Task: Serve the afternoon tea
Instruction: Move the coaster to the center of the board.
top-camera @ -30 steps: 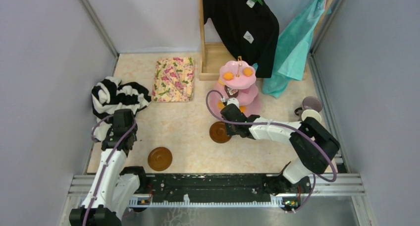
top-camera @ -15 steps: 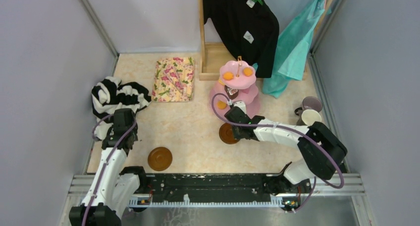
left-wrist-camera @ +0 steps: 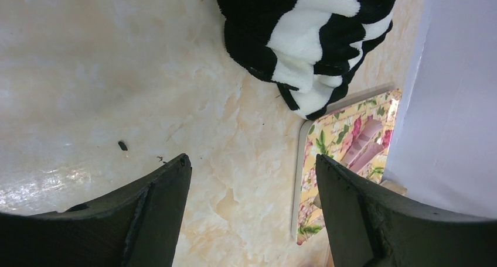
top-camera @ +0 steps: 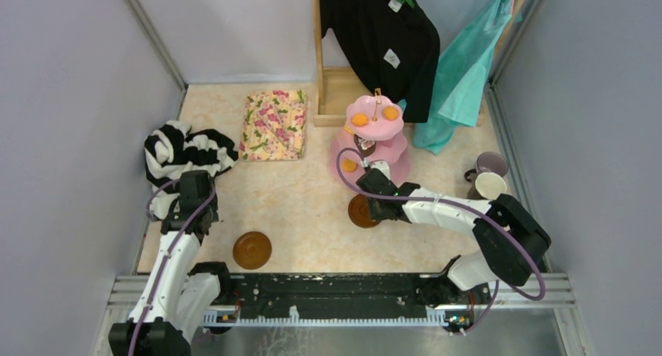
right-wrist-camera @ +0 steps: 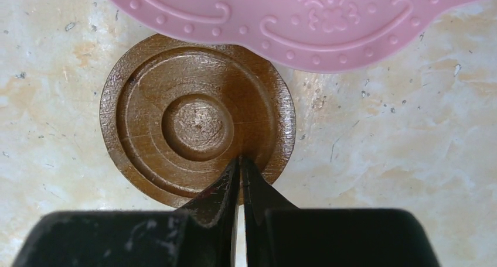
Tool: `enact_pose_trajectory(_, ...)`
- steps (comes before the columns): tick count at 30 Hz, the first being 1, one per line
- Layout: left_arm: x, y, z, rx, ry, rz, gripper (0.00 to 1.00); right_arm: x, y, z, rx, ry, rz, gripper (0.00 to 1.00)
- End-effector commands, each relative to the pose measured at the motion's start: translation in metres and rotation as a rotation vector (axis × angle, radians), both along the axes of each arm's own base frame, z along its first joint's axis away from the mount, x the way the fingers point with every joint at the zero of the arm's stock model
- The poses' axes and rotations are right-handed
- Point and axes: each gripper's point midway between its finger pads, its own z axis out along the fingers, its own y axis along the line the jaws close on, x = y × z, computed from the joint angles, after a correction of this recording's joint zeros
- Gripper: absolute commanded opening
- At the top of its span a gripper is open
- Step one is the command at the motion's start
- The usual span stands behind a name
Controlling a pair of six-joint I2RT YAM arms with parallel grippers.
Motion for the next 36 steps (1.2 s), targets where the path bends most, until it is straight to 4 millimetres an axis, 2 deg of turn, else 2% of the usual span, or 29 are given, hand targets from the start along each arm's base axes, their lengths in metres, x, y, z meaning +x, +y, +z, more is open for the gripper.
enact_pose_trajectory(1,0.008,0.000,0.014,0.001,-0.038,-0.010,0.83,-0.023,0.007,-0.006,0.017,0.062,0.052,0.06)
enact_pose_trajectory(8,0.010,-0.003,0.013,-0.011,-0.032,-0.017,0.83,-0.040,0.028,-0.009,0.027,0.073,0.090,0.06)
enact_pose_trajectory(21,0.010,-0.003,0.013,-0.010,-0.030,-0.021,0.83,-0.062,0.038,-0.006,0.044,0.093,0.111,0.06)
enact_pose_trajectory(25,0.010,-0.003,0.013,-0.007,-0.028,-0.021,0.83,-0.050,0.036,0.002,0.009,0.038,0.101,0.06)
enact_pose_trajectory(27,0.011,-0.002,0.013,-0.005,-0.032,-0.021,0.83,-0.039,0.040,0.013,-0.001,-0.011,0.107,0.10)
enact_pose_trajectory(31,0.015,-0.002,0.016,0.005,-0.050,-0.031,0.87,-0.012,0.052,0.043,-0.010,-0.137,0.137,0.23)
enact_pose_trajectory(32,0.016,-0.002,0.017,0.011,-0.053,-0.036,0.88,-0.006,0.056,0.051,-0.006,-0.168,0.151,0.34)
enact_pose_trajectory(36,0.020,-0.001,0.021,0.033,-0.072,-0.046,0.89,0.013,0.076,0.083,0.014,-0.265,0.211,0.38)
